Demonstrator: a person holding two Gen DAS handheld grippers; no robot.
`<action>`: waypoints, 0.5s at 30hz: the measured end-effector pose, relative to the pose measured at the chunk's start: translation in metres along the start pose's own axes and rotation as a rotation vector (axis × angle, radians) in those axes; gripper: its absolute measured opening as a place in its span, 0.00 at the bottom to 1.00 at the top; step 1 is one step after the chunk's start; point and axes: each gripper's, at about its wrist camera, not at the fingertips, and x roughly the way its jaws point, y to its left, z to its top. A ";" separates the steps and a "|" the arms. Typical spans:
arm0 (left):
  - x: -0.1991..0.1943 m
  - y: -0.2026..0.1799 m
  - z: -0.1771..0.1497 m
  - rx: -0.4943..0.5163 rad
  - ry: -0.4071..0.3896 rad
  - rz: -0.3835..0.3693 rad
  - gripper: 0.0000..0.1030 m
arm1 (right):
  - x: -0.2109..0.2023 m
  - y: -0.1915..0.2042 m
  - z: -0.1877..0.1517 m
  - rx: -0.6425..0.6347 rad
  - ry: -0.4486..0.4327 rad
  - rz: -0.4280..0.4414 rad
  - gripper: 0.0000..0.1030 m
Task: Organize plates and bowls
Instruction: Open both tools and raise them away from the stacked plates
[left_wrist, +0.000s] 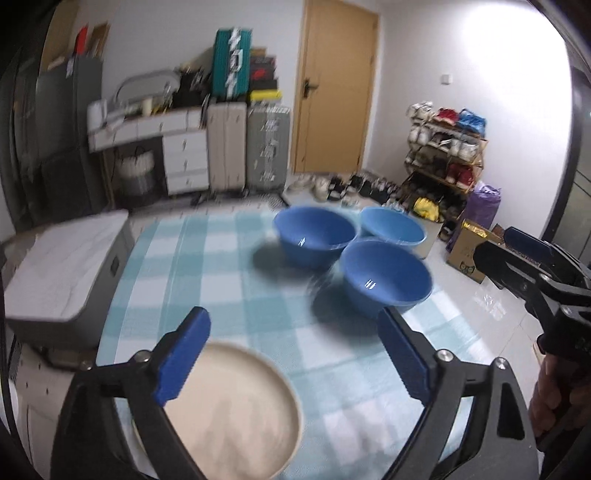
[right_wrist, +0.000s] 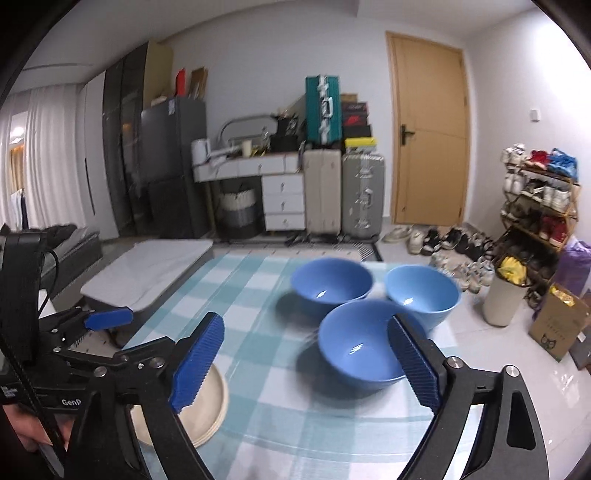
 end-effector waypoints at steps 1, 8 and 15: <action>0.001 -0.006 0.003 0.008 -0.005 0.006 0.91 | -0.007 -0.006 0.002 0.013 -0.012 -0.006 0.92; -0.002 -0.027 0.022 -0.013 -0.035 0.008 0.99 | -0.054 -0.040 0.025 0.130 -0.025 0.070 0.92; -0.025 -0.035 0.027 -0.004 -0.101 0.094 1.00 | -0.120 -0.052 0.058 0.147 -0.098 0.055 0.92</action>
